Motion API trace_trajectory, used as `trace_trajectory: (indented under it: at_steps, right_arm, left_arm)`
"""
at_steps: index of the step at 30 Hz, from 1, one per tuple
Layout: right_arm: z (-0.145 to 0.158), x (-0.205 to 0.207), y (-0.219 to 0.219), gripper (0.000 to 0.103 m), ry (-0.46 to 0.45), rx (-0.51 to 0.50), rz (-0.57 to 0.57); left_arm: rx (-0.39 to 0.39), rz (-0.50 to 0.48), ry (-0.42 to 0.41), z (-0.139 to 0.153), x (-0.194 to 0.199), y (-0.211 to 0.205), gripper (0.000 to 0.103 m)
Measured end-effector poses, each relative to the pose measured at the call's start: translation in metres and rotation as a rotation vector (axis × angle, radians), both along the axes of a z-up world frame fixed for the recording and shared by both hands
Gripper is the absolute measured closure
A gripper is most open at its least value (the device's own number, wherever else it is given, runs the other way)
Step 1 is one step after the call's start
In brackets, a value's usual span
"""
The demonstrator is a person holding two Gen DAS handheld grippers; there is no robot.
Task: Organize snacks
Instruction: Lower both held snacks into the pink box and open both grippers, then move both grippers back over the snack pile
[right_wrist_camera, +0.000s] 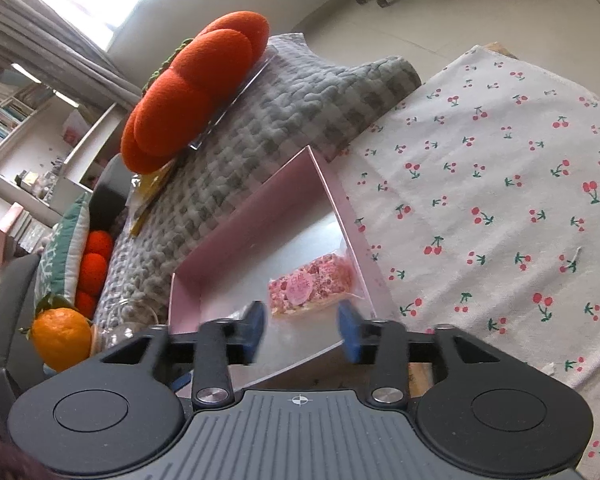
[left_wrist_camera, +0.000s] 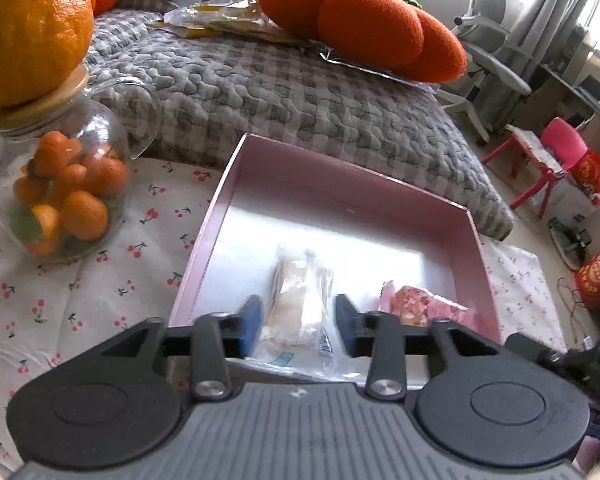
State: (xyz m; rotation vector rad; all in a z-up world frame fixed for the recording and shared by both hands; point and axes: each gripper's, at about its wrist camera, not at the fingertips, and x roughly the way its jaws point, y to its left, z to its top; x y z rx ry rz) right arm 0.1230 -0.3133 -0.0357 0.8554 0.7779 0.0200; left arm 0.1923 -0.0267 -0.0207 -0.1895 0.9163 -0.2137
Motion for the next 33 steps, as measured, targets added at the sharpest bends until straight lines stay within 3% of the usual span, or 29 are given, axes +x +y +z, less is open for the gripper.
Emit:
trace_trajectory:
  at_steps: [9,16,22,33]
  right_arm:
    - [0.009,-0.006,0.000,0.027,0.018,-0.033,0.041]
    - [0.020,-0.017,0.006,0.018,0.021,-0.074,0.103]
    - [0.030,-0.033,0.016,0.015,0.018,-0.182,0.183]
    - [0.029,-0.062,0.017,0.012,0.030,-0.305,0.263]
  left_arm:
    - [0.055,-0.024,0.004,0.008,-0.017,0.006,0.023]
    - [0.060,-0.023,0.007,0.018,-0.041,0.023,0.009]
    - [0.089,-0.030,0.003,0.022,-0.068,0.037,0.003]
    - [0.210,-0.029,0.048,0.007,-0.109,0.051,0.001]
